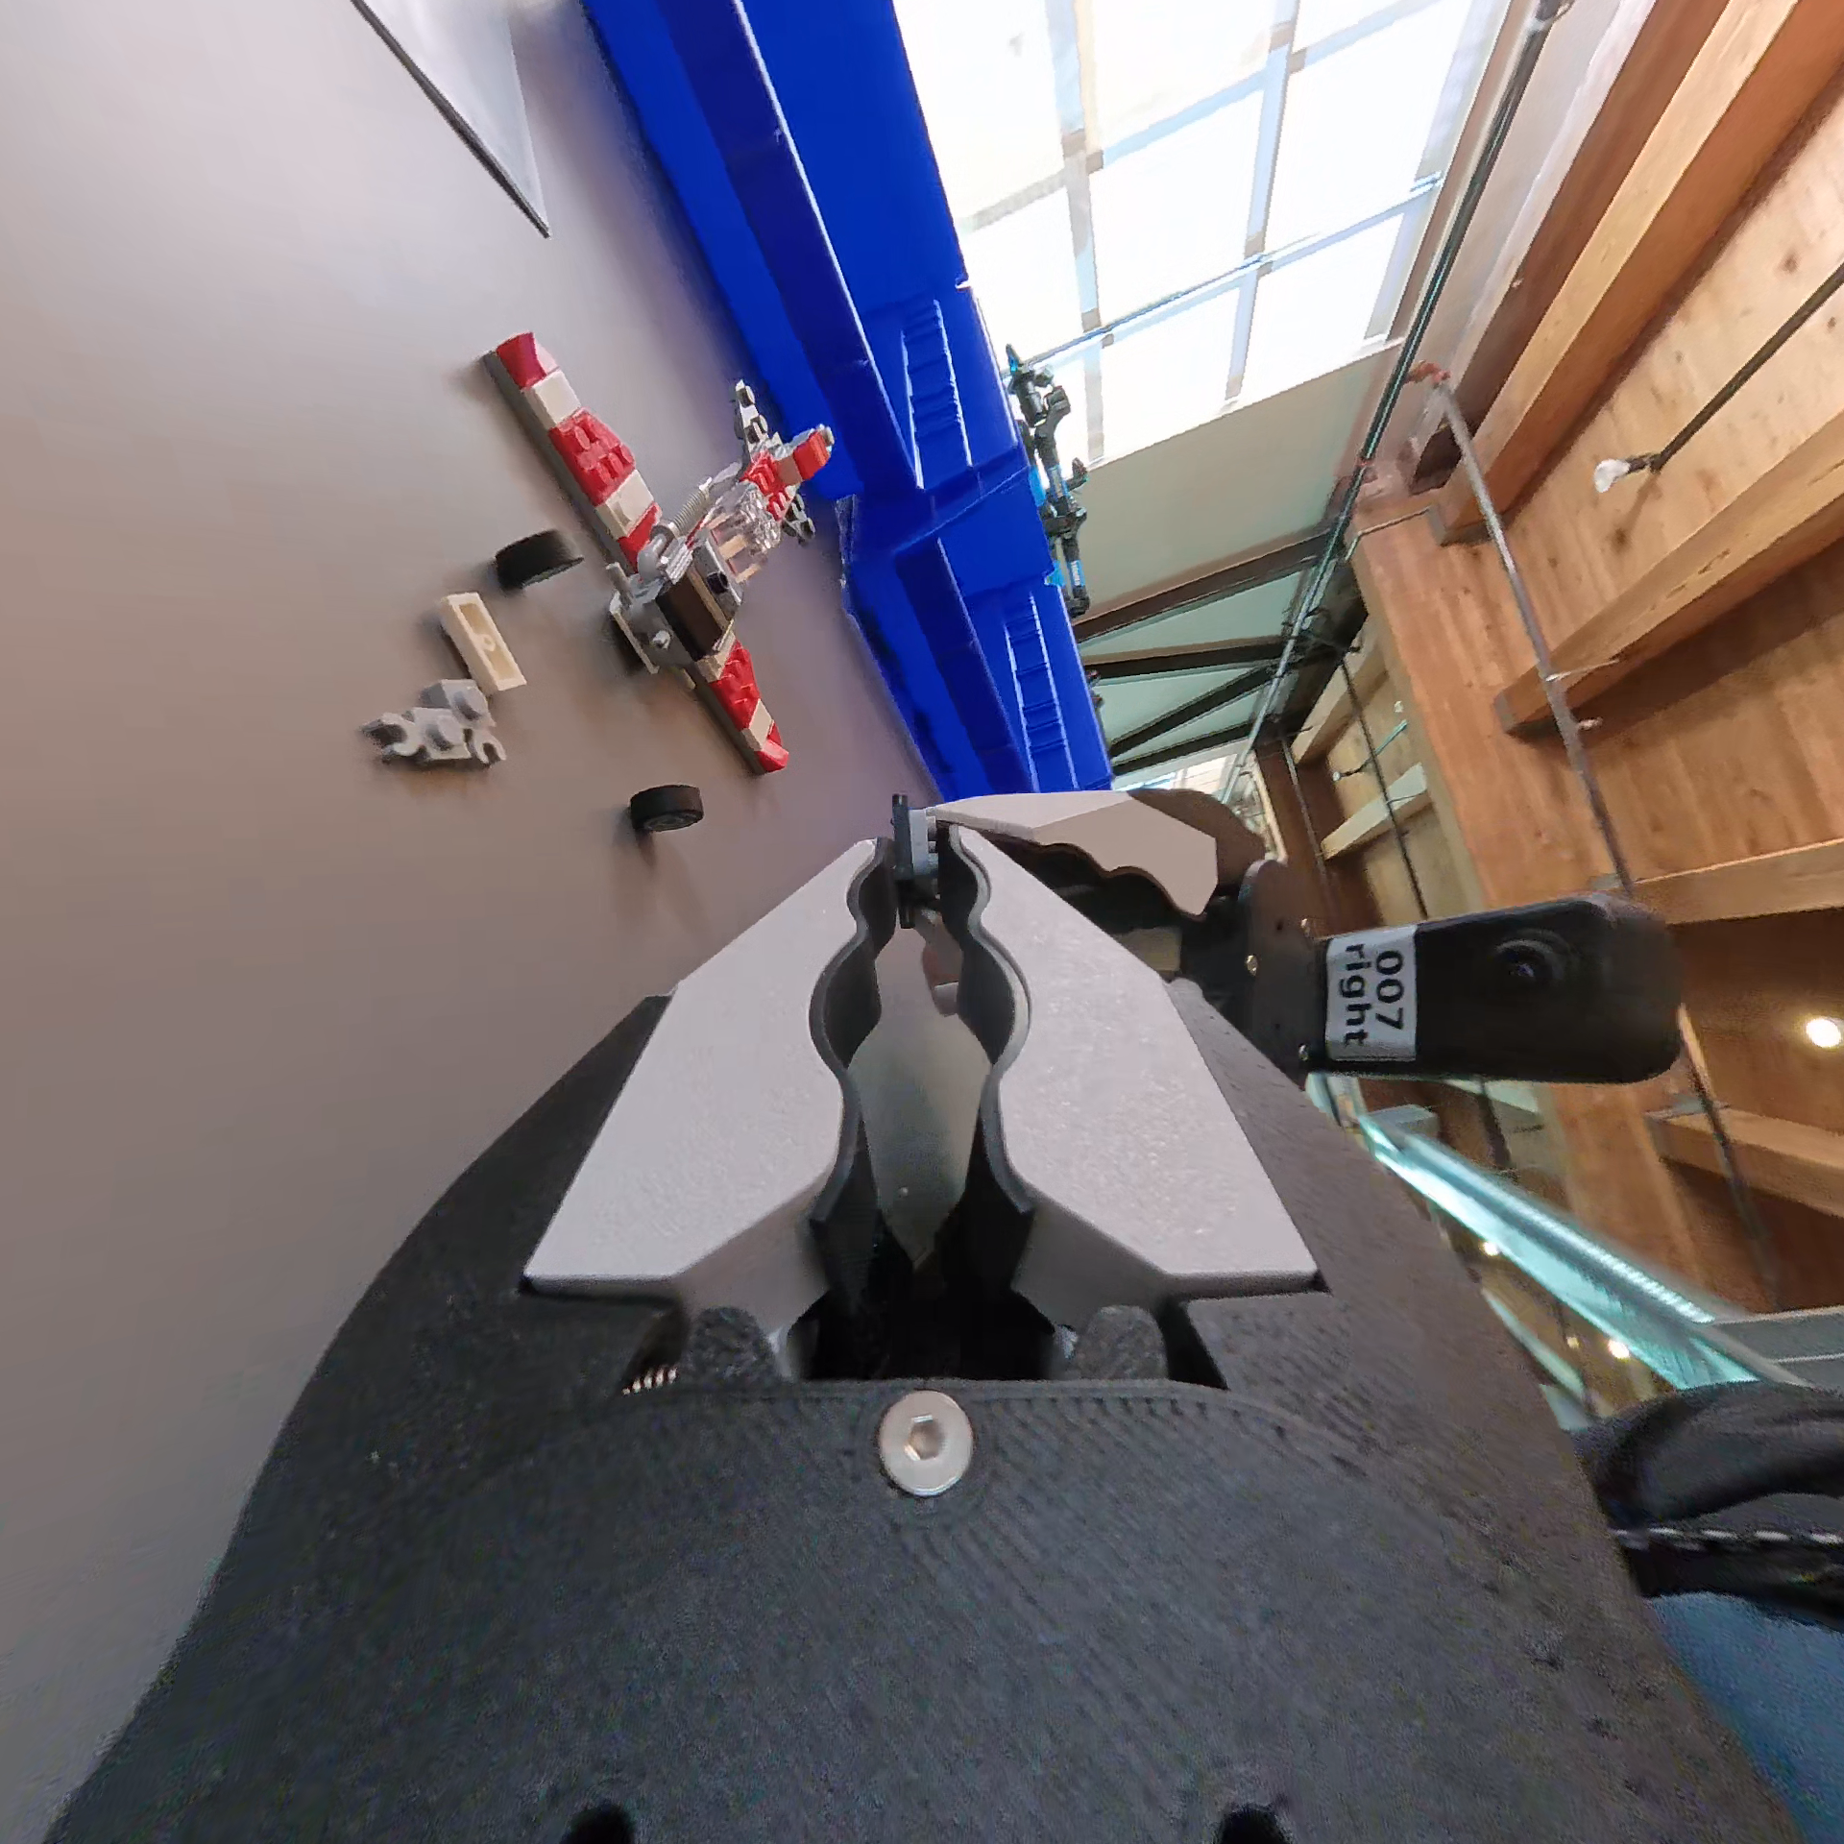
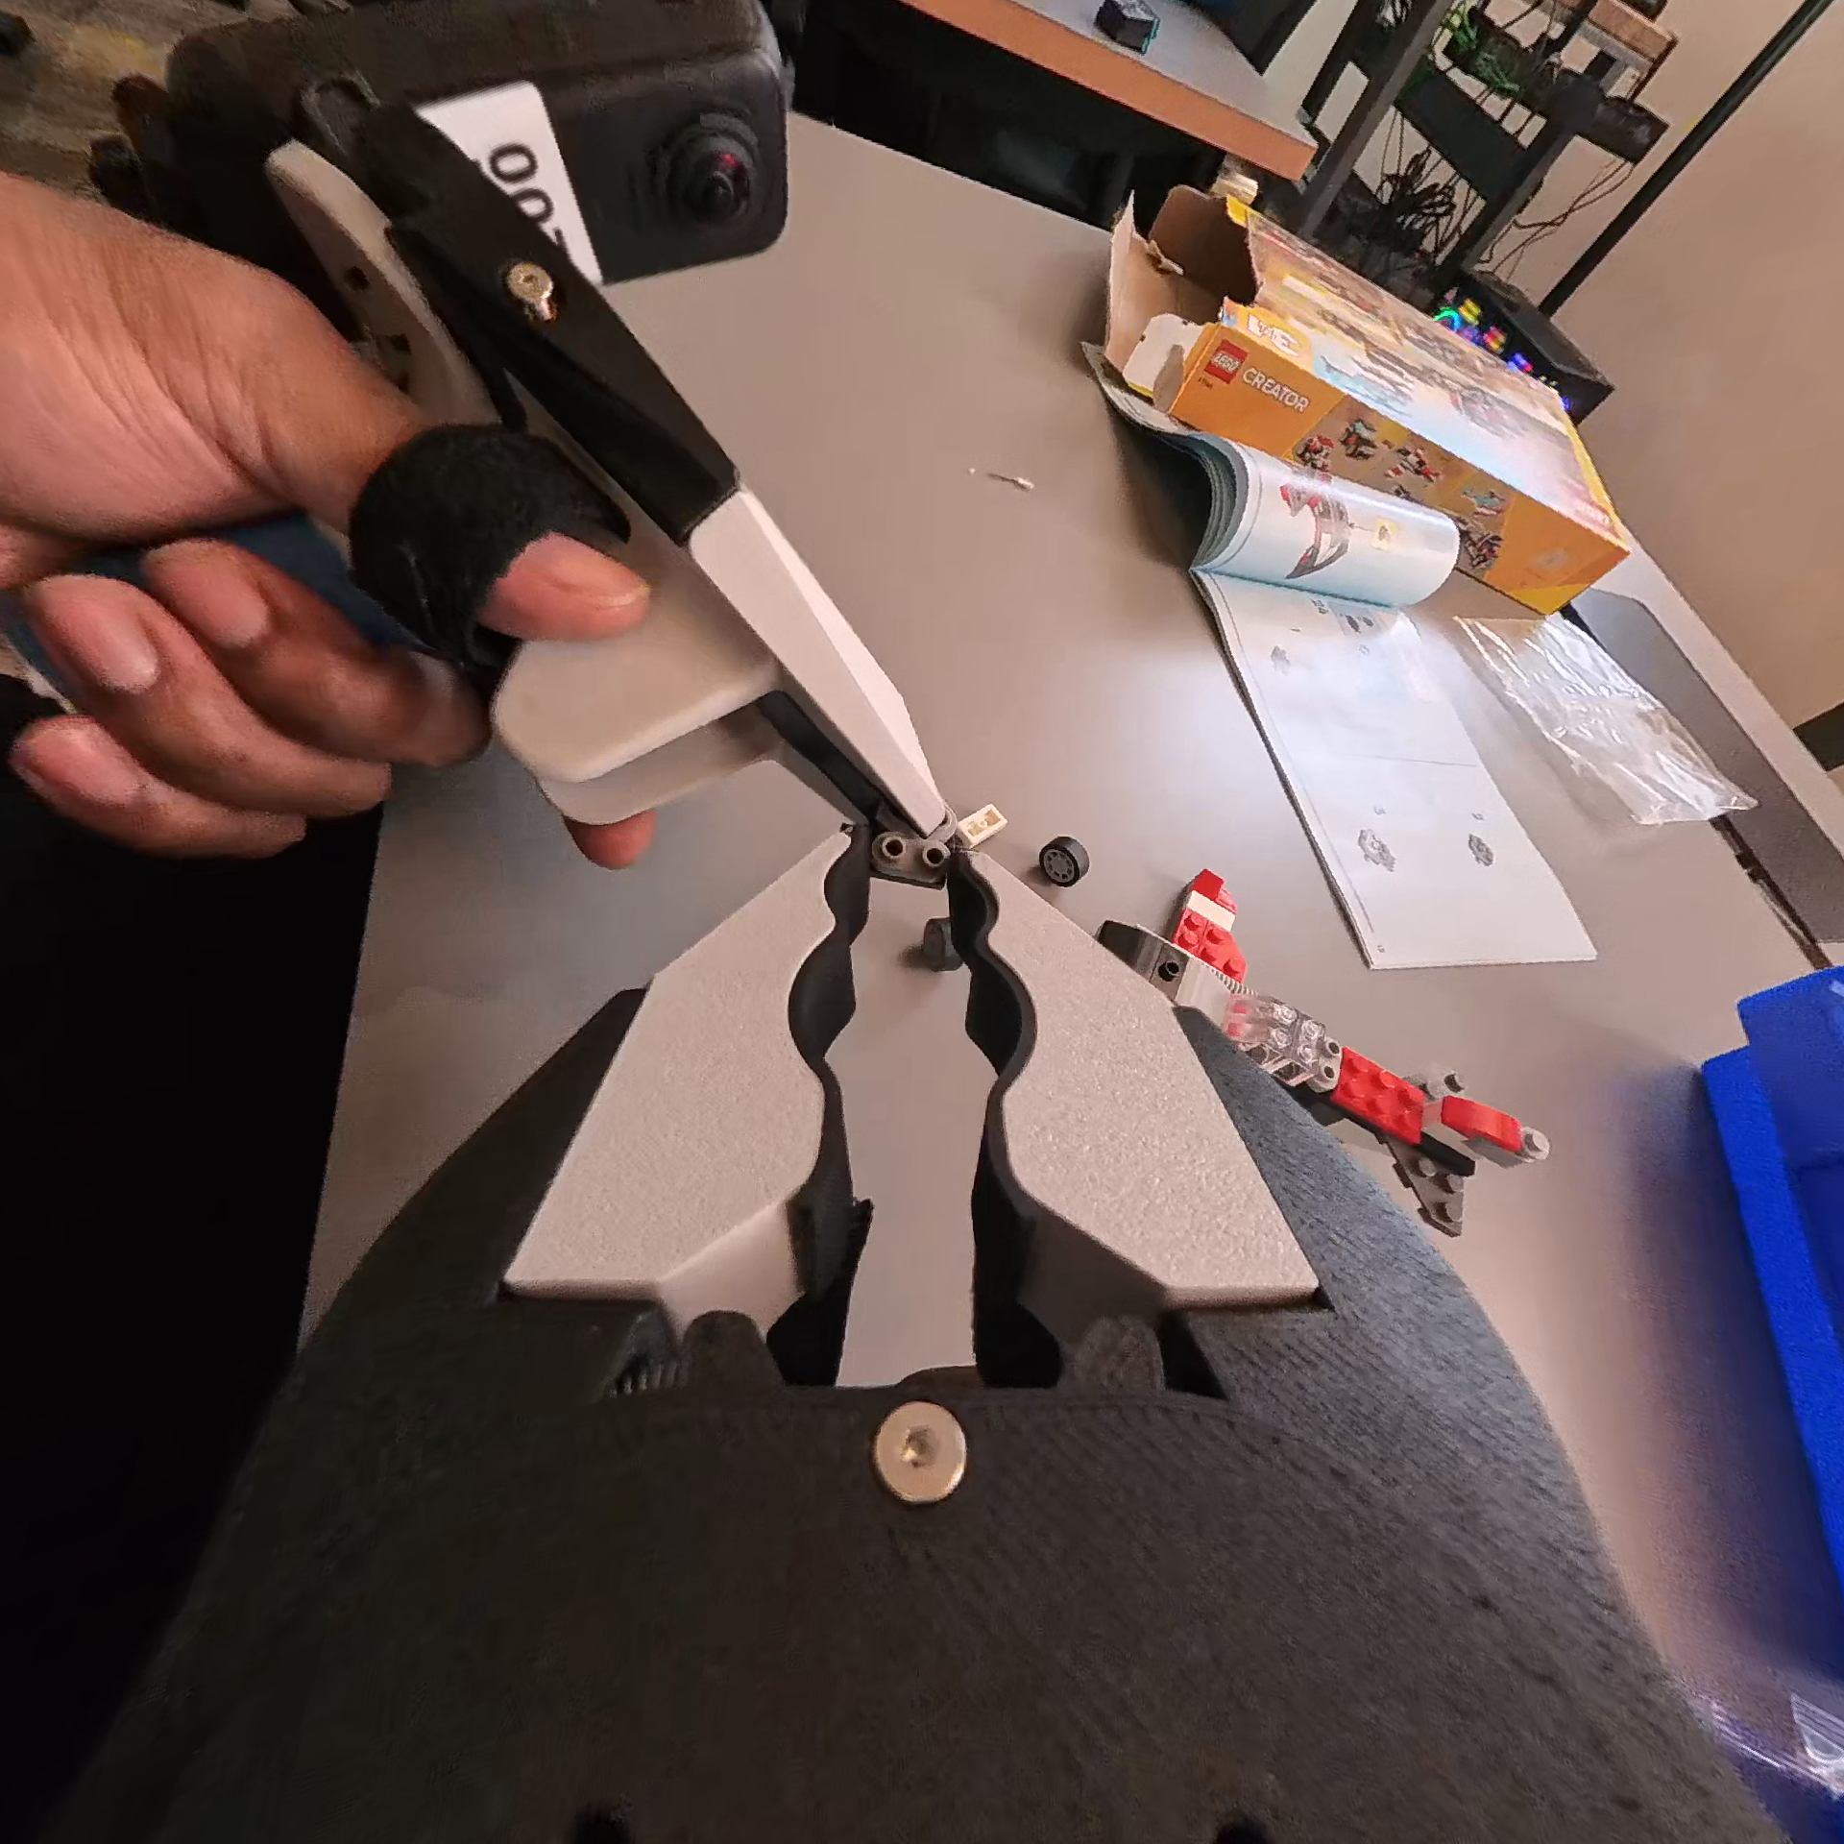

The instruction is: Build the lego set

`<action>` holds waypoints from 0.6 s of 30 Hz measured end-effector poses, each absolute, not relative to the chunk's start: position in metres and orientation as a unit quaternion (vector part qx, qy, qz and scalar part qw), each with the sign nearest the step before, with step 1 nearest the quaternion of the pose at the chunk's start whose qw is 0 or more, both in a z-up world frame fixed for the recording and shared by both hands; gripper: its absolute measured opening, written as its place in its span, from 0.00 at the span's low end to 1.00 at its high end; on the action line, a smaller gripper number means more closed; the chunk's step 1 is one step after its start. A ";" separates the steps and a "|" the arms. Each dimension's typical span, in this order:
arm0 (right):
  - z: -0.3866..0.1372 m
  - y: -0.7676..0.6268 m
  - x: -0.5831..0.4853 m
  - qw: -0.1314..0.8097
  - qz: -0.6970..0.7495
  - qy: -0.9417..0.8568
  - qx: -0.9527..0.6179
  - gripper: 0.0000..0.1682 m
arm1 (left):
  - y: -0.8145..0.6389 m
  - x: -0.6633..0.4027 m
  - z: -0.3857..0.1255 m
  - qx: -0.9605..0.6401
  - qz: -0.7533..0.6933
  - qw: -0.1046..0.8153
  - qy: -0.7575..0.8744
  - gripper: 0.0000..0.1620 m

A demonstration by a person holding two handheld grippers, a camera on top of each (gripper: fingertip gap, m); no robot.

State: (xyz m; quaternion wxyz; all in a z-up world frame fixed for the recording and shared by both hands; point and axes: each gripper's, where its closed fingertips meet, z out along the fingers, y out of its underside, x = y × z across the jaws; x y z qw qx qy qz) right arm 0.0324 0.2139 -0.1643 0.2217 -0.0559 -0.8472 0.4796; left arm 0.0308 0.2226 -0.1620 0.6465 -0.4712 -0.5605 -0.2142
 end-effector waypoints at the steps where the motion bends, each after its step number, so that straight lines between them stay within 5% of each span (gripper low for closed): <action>1: -0.164 0.214 0.033 0.218 0.480 -0.848 -0.056 0.10 | 0.223 0.031 -0.162 -0.482 -0.205 0.647 -0.555 0.06; 18: -0.156 0.220 0.036 0.058 0.567 -0.814 -0.114 0.10 | 0.228 0.034 -0.158 -0.568 -0.143 0.649 -0.487 0.06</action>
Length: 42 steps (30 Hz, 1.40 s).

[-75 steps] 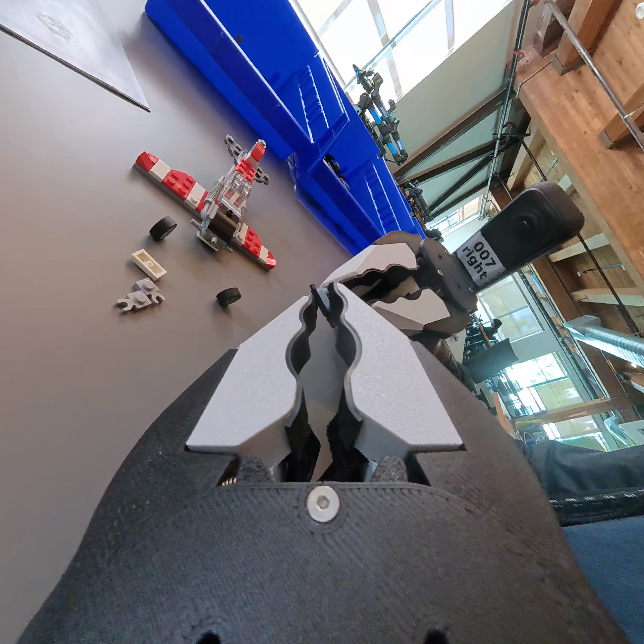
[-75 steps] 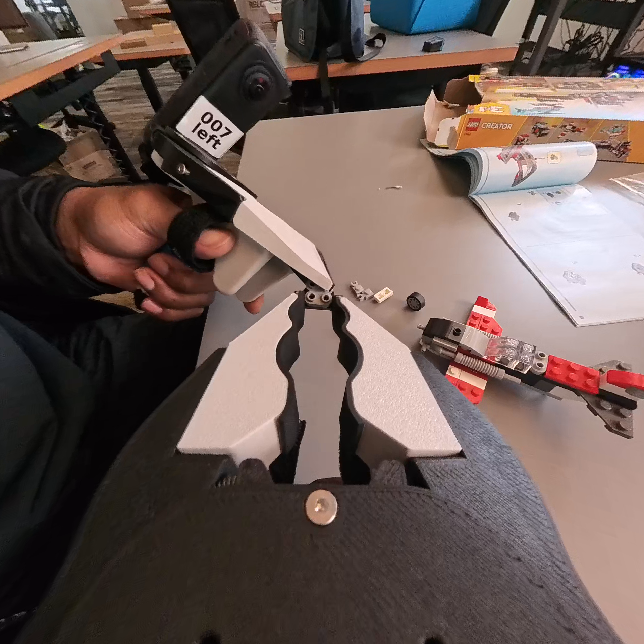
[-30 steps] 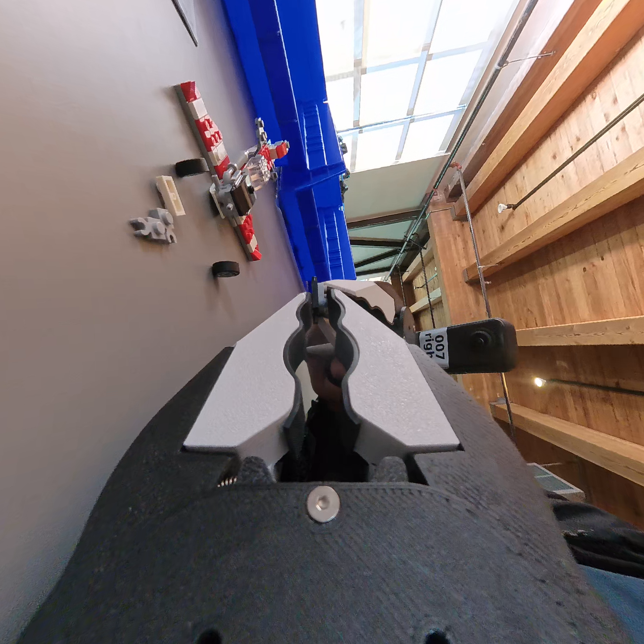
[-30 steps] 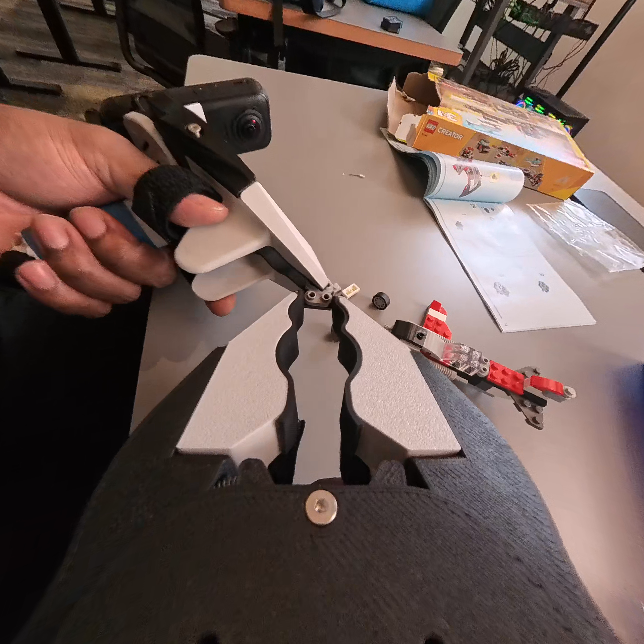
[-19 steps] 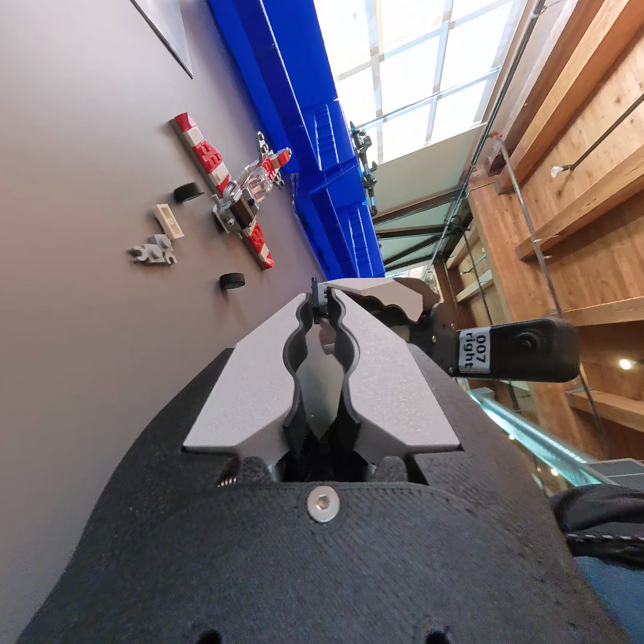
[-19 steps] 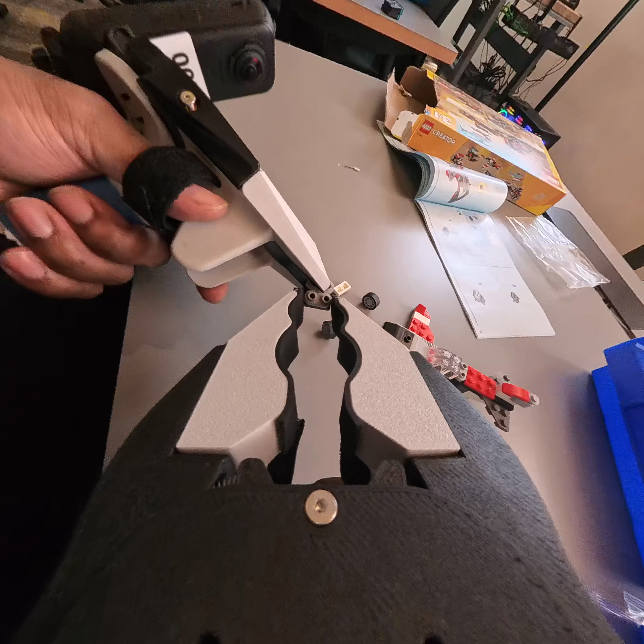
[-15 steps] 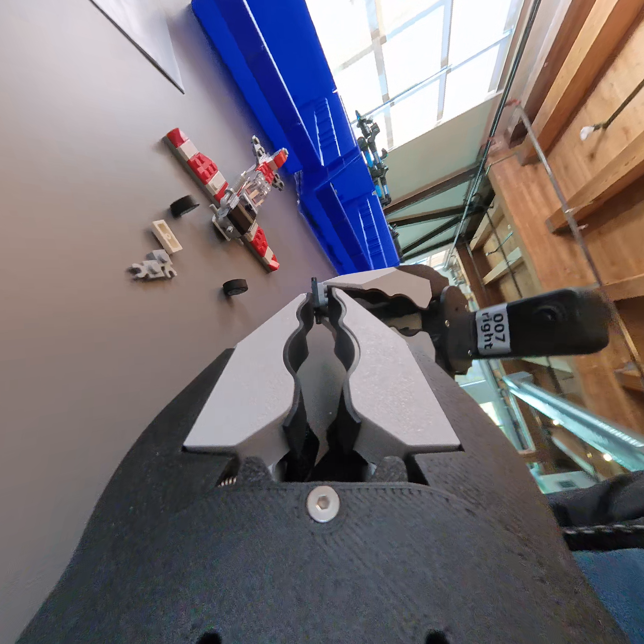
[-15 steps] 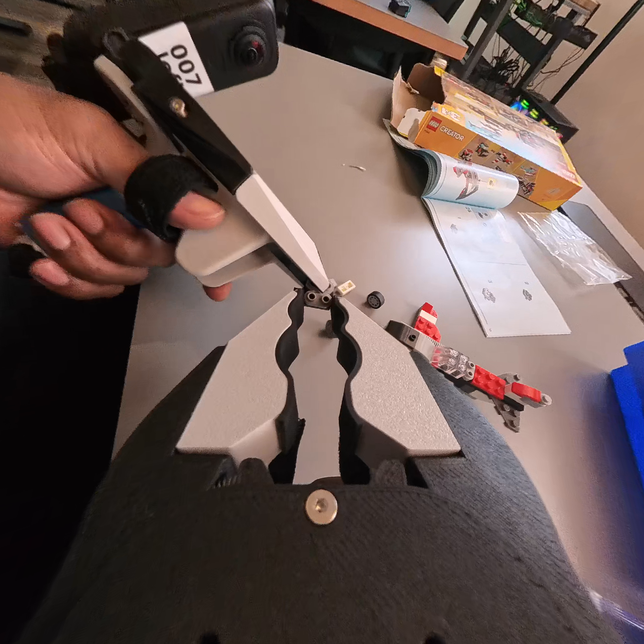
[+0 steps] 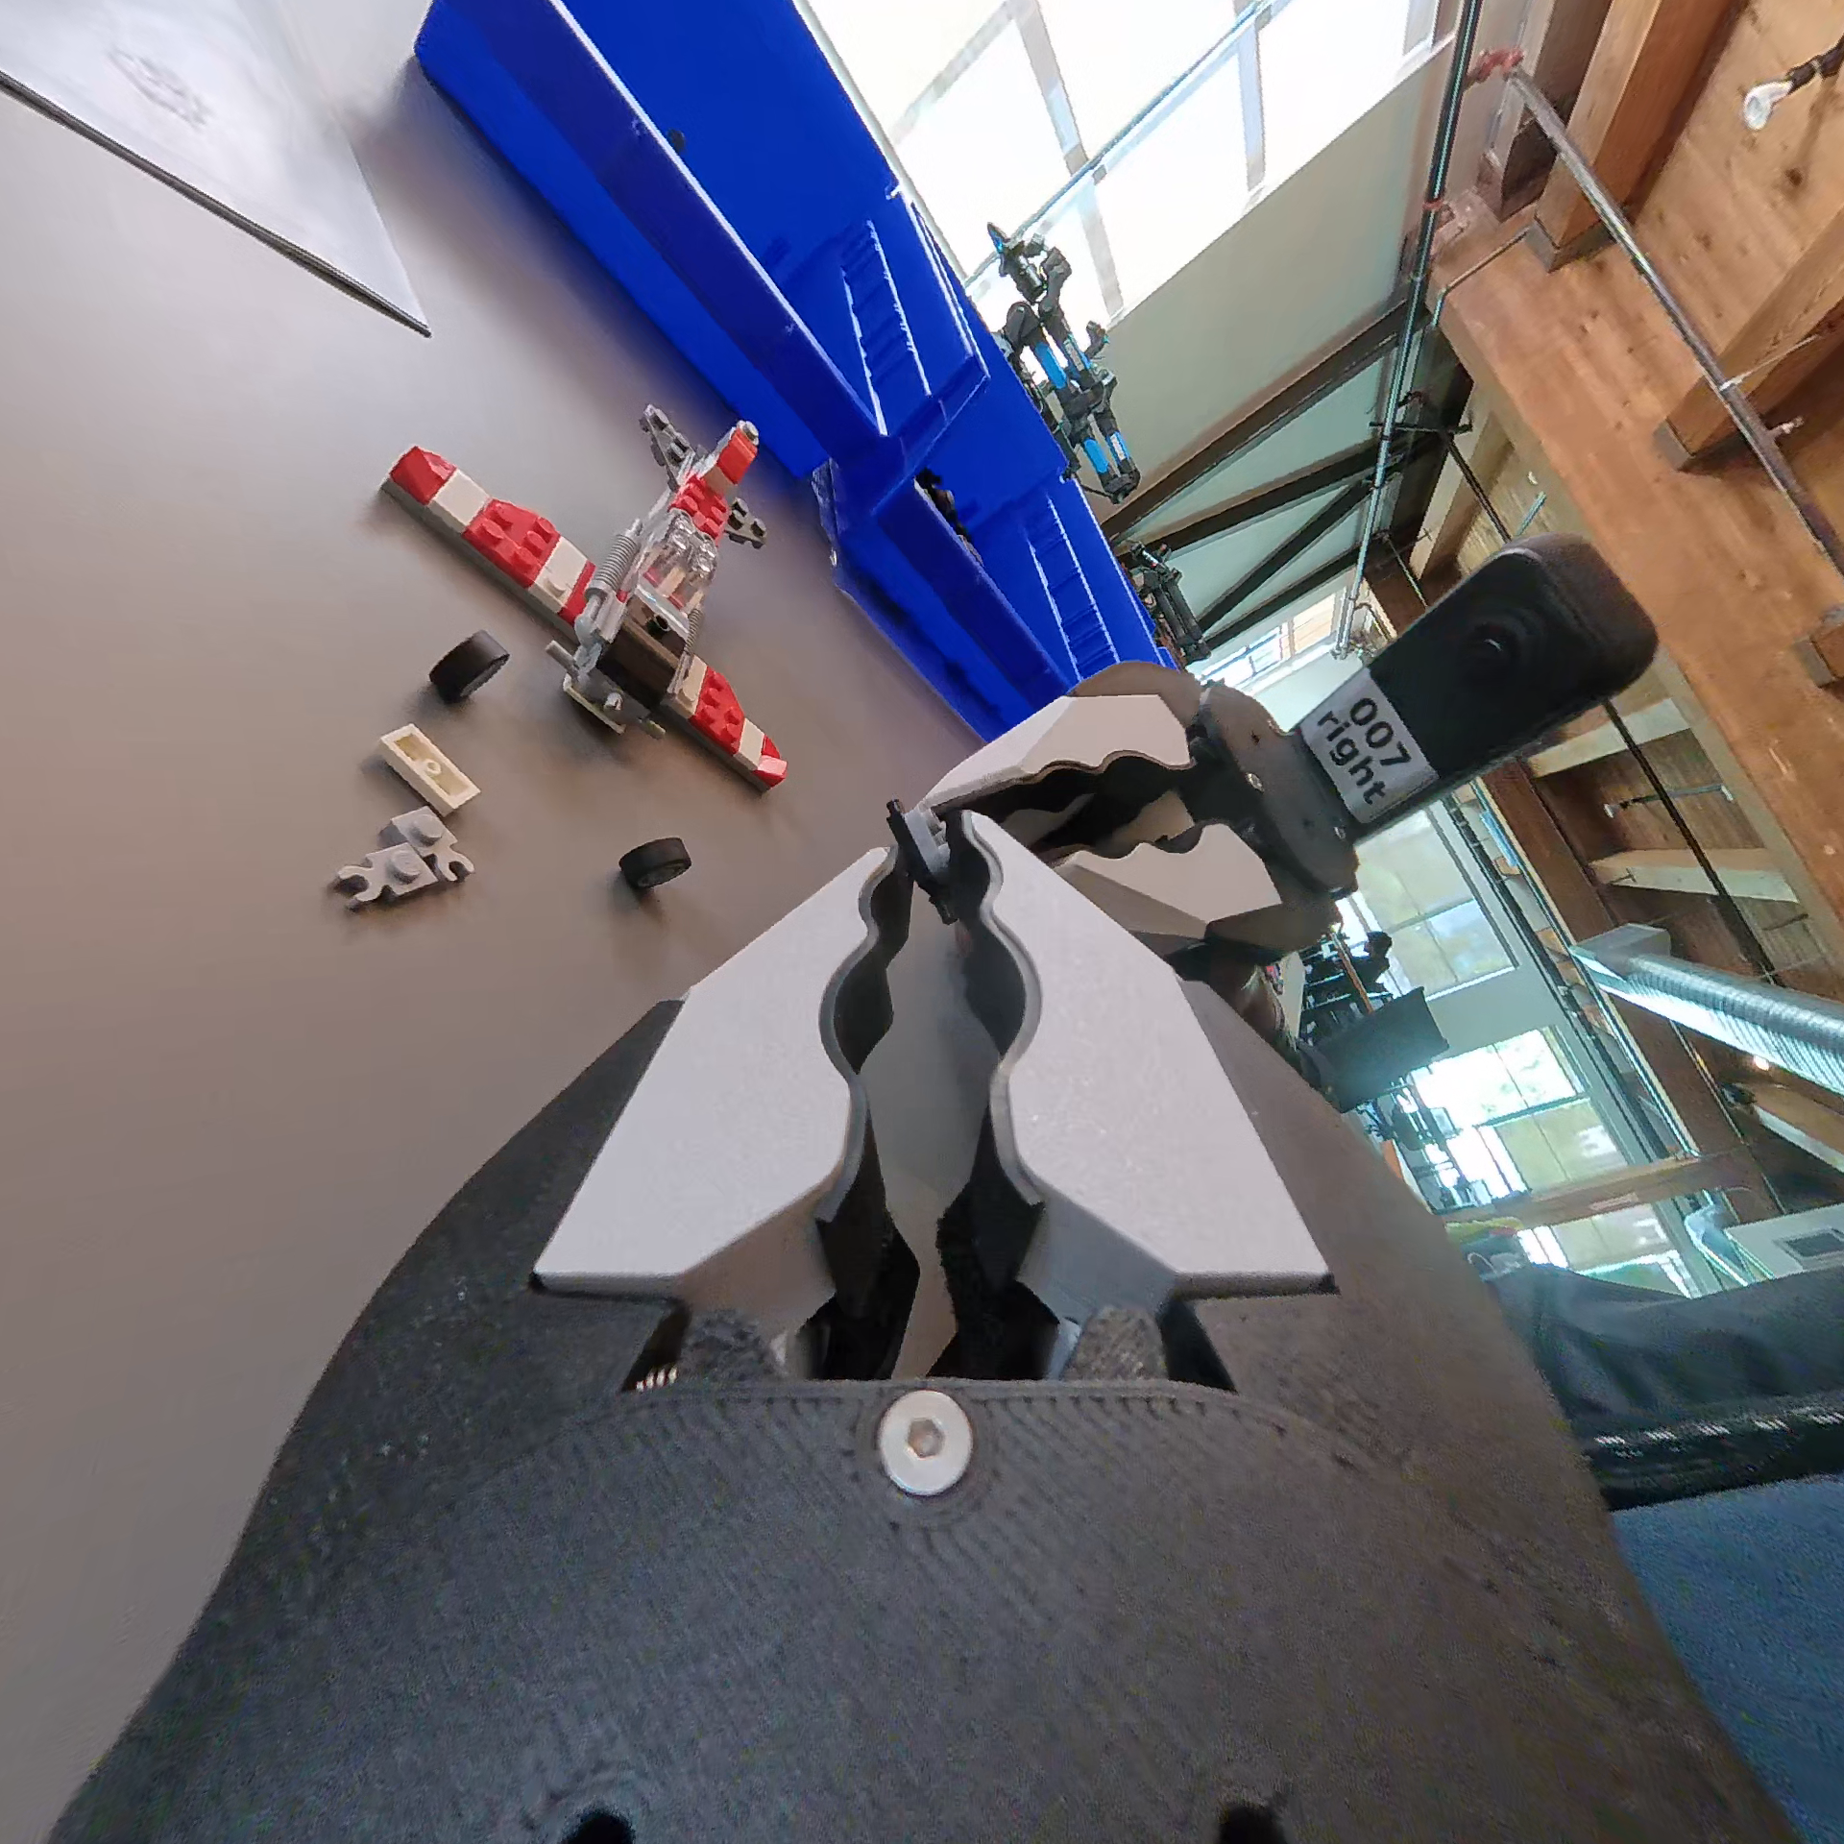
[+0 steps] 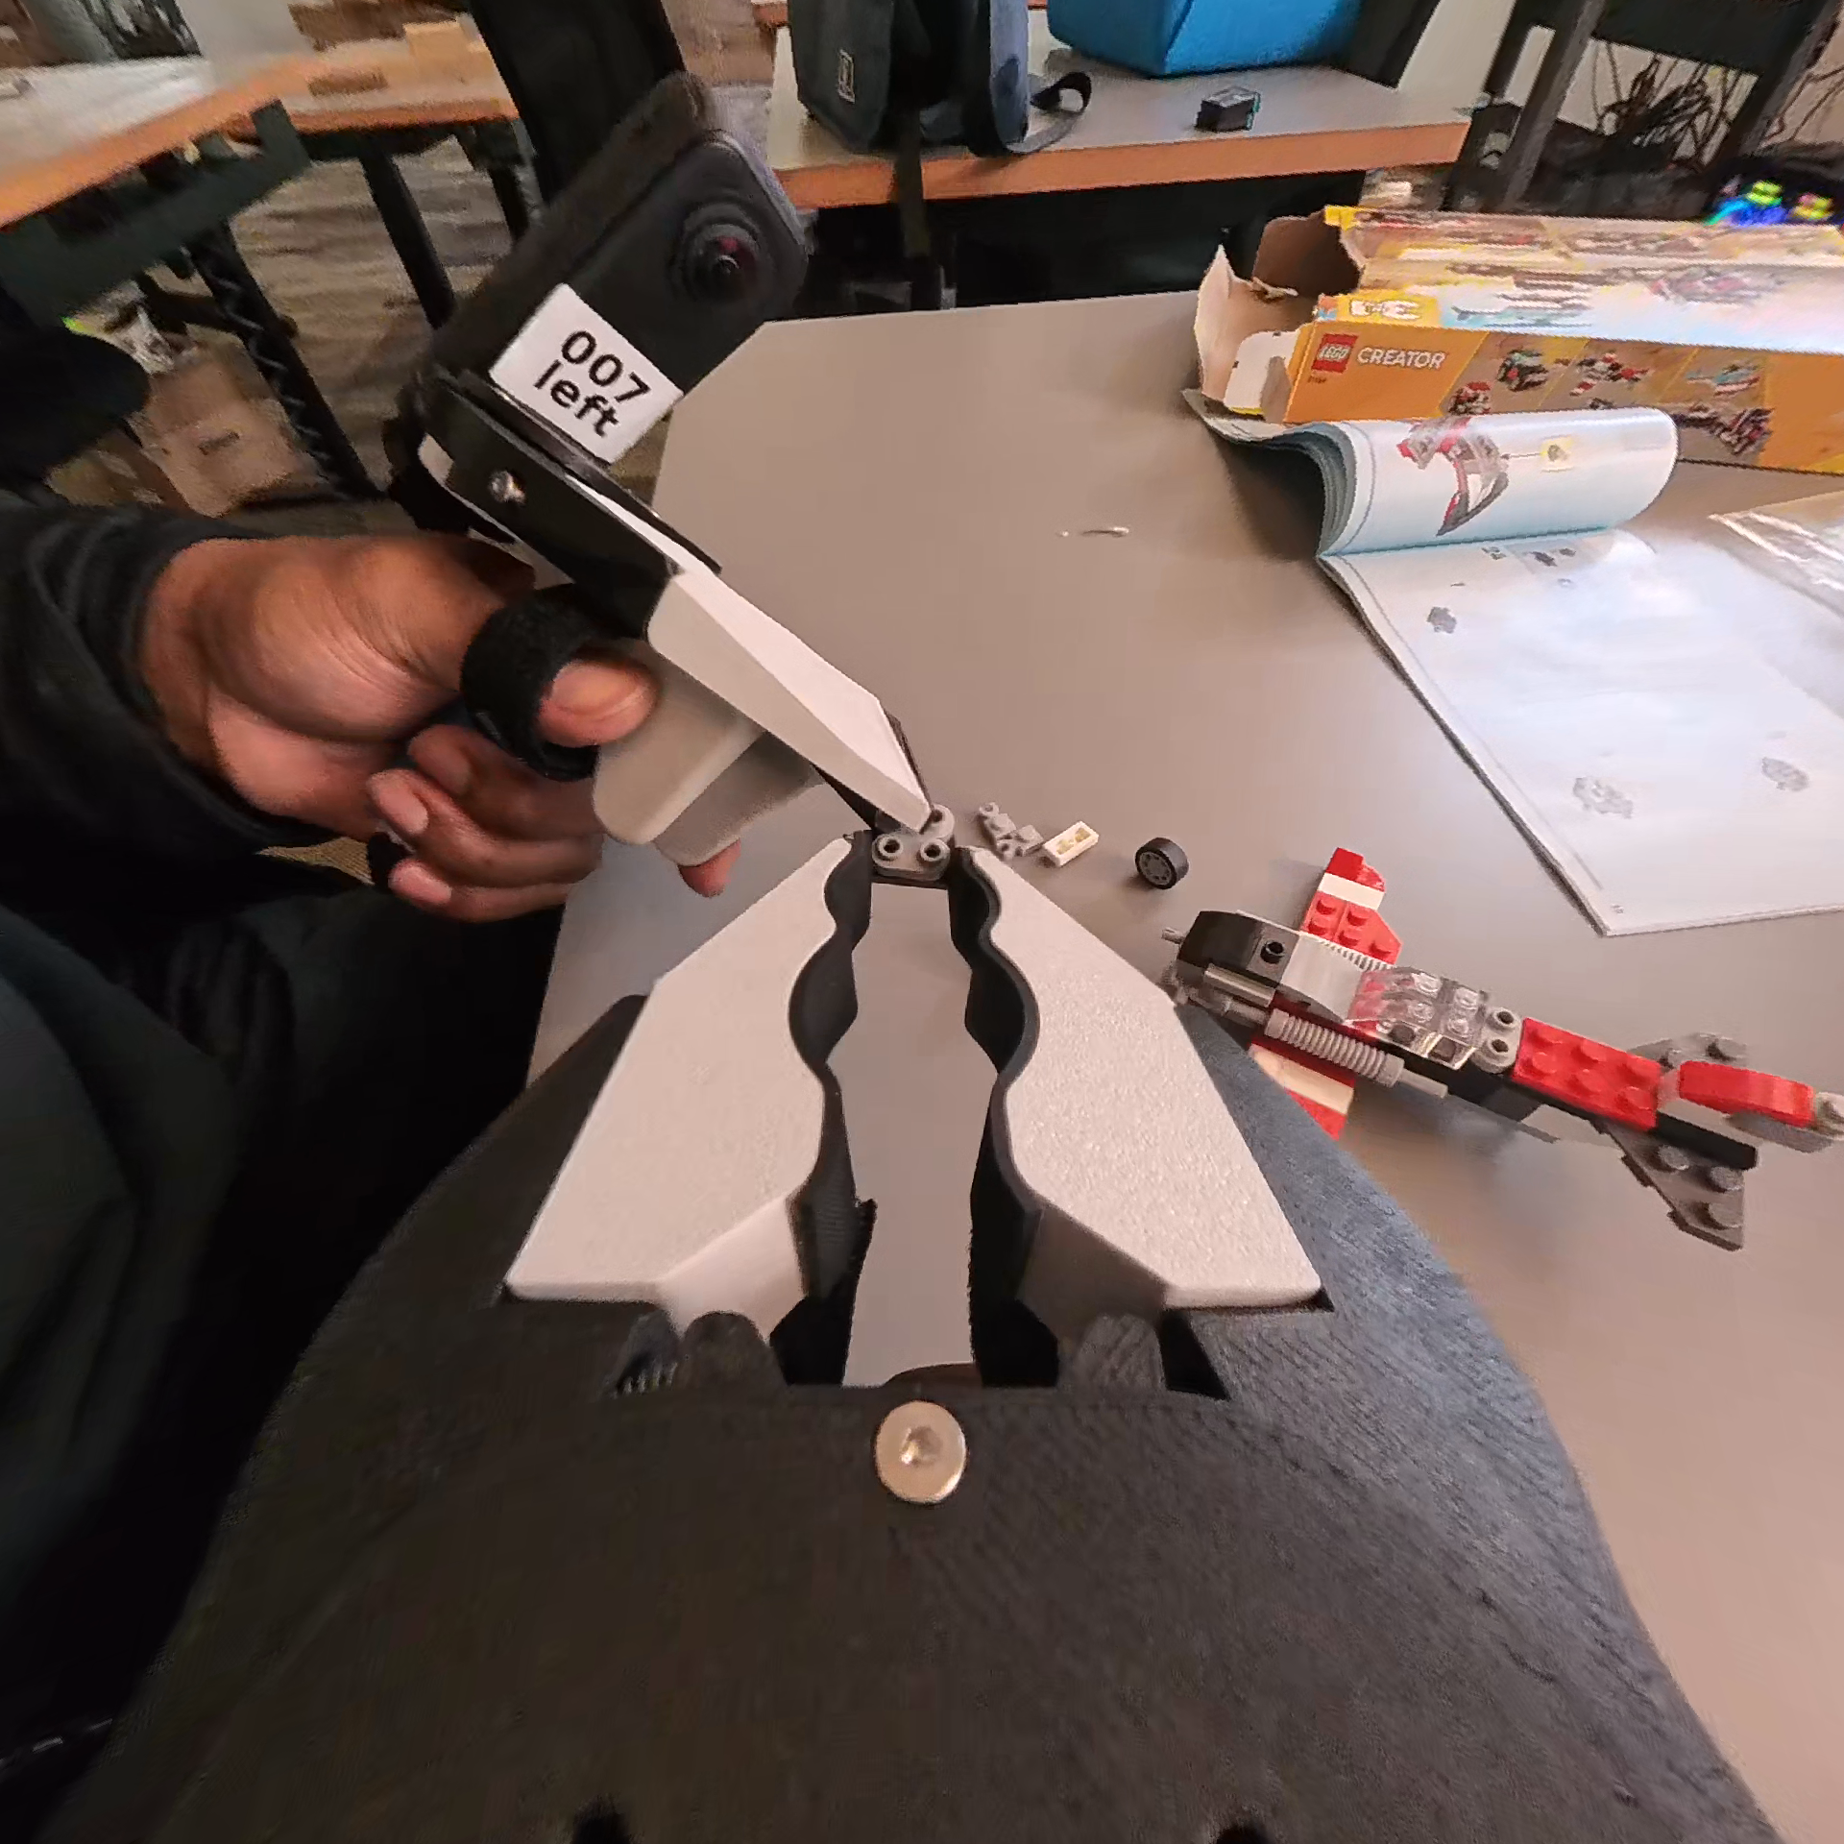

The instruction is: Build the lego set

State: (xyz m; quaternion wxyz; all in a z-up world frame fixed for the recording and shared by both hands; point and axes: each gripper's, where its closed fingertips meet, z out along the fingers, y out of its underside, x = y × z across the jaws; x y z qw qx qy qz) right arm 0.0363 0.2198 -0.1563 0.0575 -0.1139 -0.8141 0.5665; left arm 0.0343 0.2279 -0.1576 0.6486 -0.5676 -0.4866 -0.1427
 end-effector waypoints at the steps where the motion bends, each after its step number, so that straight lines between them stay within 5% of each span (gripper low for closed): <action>1: -0.157 0.220 0.037 0.048 0.569 -0.813 -0.117 0.10 | 0.228 0.035 -0.158 -0.569 -0.144 0.648 -0.485 0.06; 18: -0.155 0.223 0.039 -0.031 0.587 -0.795 -0.149 0.10 | 0.230 0.036 -0.157 -0.607 -0.107 0.635 -0.465 0.06; 30: -0.167 0.220 0.034 0.199 0.491 -0.846 -0.058 0.10 | 0.226 0.031 -0.168 -0.592 -0.117 0.613 -0.510 0.06; 38: -0.136 0.219 0.040 0.251 0.543 -0.800 -0.042 0.00 | 0.203 0.017 -0.184 -0.532 -0.126 0.604 -0.580 0.06; 42: -0.170 0.224 0.031 0.275 0.445 -0.852 -0.033 0.01 | 0.211 0.017 -0.176 -0.525 -0.132 0.615 -0.573 0.06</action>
